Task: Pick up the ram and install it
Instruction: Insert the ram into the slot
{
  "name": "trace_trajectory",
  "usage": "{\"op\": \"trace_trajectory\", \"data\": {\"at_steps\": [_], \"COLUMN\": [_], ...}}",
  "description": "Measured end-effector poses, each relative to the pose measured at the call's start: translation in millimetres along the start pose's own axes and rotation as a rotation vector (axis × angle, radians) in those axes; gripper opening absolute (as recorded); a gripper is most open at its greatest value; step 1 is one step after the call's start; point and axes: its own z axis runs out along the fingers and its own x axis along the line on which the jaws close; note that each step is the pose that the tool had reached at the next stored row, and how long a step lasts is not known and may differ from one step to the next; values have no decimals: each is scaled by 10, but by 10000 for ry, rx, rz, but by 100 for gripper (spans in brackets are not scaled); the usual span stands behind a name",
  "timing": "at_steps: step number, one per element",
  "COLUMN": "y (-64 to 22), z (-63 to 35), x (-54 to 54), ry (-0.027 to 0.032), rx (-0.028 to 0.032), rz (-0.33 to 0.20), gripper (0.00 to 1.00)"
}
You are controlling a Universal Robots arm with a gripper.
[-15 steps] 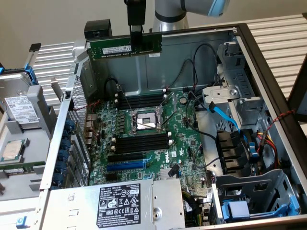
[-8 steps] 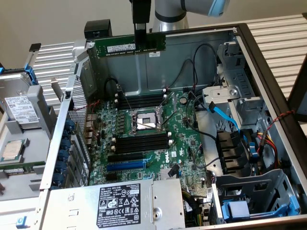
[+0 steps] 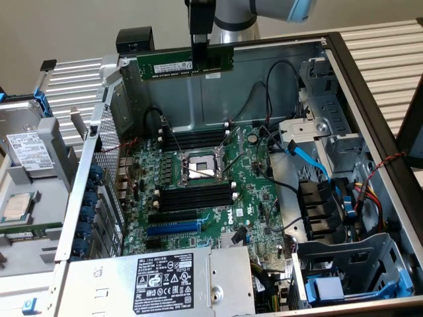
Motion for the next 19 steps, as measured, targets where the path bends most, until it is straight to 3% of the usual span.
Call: {"op": "trace_trajectory", "data": {"at_steps": [7,12,16,19], "y": [-35,-39,-41,-42], "z": [40,107,149,172], "x": [0,1,16,28], "ry": [-69,-286,-501,-524], "rx": [2,7,11,-17], "rz": [-4,-16,-28,-13], "gripper": [13,13,13,13]}}
